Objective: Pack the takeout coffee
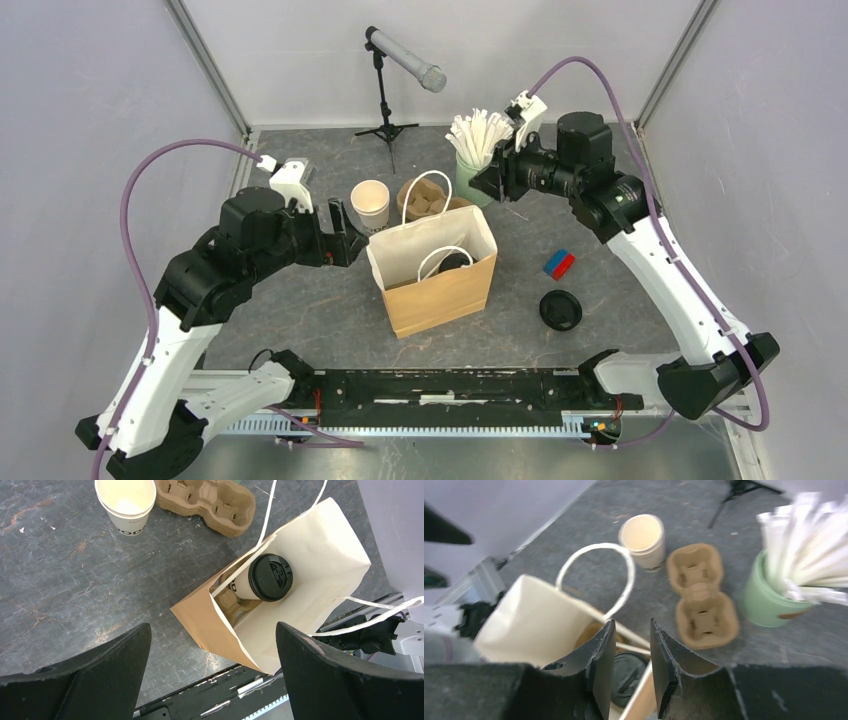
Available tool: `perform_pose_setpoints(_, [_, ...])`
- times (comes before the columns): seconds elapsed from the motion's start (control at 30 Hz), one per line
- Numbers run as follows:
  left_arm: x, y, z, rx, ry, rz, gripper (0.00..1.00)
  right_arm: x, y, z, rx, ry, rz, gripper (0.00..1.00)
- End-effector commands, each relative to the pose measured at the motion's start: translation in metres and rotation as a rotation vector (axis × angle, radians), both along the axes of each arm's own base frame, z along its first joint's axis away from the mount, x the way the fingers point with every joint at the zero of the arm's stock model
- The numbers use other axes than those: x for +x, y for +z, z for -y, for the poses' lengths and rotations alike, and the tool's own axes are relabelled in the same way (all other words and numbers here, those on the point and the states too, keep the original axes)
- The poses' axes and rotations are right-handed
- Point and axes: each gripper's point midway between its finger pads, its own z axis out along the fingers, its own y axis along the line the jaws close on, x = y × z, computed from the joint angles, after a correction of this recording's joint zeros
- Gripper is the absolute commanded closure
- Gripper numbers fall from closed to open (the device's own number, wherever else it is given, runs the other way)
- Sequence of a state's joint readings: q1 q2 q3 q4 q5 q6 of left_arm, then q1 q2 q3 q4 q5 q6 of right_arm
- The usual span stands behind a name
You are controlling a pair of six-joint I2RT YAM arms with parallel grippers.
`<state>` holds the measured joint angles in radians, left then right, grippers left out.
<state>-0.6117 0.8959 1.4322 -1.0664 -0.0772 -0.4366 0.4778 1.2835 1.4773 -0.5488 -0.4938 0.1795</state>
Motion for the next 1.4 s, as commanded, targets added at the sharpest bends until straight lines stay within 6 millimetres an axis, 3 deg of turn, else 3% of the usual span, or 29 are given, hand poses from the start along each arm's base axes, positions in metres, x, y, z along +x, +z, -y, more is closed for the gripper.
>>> perform_pose_setpoints(0.0, [0.004, 0.004, -0.002, 0.001, 0.007, 0.041, 0.00, 0.046, 0.004, 0.038, -0.100, -0.288, 0.159, 0.61])
perform_pose_setpoints(0.13, [0.002, 0.002, -0.003, -0.008, 0.008, 0.039, 0.00, 0.077, -0.021, 0.067, -0.225, -0.470, 0.193, 0.60])
perform_pose_setpoints(0.37, [-0.001, 0.004, -0.006, -0.006, 0.010, 0.047, 0.00, 0.117, -0.046, 0.062, -0.360, -0.486, 0.141, 0.58])
perform_pose_setpoints(0.53, [-0.004, 0.006, -0.010, 0.003, 0.016, 0.047, 0.00, 0.134, -0.048, 0.061, -0.392, -0.496, 0.108, 0.53])
perform_pose_setpoints(0.67, [-0.006, 0.005, -0.015, 0.014, 0.025, 0.049, 0.00, 0.143, -0.057, 0.060, -0.414, -0.507, 0.077, 0.53])
perform_pose_setpoints(1.03, [-0.006, 0.006, -0.015, 0.007, 0.034, 0.047, 0.00, 0.157, -0.072, 0.055, -0.431, -0.492, 0.061, 0.75])
perform_pose_setpoints(1.37, [-0.004, 0.007, -0.016, 0.005, 0.047, 0.047, 0.00, 0.164, -0.086, 0.065, -0.499, -0.497, 0.064, 0.77])
